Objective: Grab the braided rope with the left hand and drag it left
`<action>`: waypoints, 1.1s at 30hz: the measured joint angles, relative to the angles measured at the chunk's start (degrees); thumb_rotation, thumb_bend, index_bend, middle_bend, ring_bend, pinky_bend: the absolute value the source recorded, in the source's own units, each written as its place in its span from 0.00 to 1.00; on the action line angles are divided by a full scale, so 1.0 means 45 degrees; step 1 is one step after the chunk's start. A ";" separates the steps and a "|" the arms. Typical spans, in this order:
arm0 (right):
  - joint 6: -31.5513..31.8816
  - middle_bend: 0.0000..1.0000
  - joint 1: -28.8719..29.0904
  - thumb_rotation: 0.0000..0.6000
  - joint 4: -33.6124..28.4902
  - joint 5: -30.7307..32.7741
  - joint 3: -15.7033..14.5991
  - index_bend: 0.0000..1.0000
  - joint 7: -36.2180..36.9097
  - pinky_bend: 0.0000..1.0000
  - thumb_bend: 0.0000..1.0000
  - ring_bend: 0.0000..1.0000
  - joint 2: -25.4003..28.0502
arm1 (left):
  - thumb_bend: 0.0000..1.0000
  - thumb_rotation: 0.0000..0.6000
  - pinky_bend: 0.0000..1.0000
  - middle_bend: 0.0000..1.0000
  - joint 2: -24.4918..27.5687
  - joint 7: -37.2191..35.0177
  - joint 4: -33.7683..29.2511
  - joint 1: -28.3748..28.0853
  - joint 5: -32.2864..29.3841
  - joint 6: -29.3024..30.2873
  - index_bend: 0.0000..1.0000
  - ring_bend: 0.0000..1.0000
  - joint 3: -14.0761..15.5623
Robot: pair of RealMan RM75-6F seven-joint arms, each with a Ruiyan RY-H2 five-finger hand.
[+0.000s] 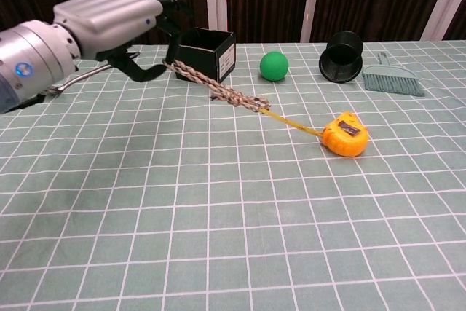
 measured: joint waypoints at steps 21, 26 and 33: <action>0.0197 0.00 -0.0034 1.00 0.0025 -0.0240 -0.0056 0.00 -0.0258 0.00 0.19 0.00 -0.0085 | 0.53 1.00 0.00 0.10 0.4102 -0.1585 -0.0134 0.2161 0.0504 0.1835 0.56 0.00 -0.0112; 0.0184 0.00 -0.0023 1.00 0.0043 -0.0214 -0.0046 0.00 -0.0296 0.00 0.19 0.00 -0.0111 | 0.53 1.00 0.00 0.10 0.4900 -0.2215 0.0275 0.2769 0.0481 0.2129 0.56 0.00 -0.0116; 0.0186 0.00 -0.0005 1.00 0.0037 -0.0232 -0.0050 0.00 -0.0398 0.00 0.19 0.00 -0.0152 | 0.53 1.00 0.00 0.10 0.5506 -0.2863 0.0676 0.3263 0.0532 0.2279 0.56 0.00 -0.0097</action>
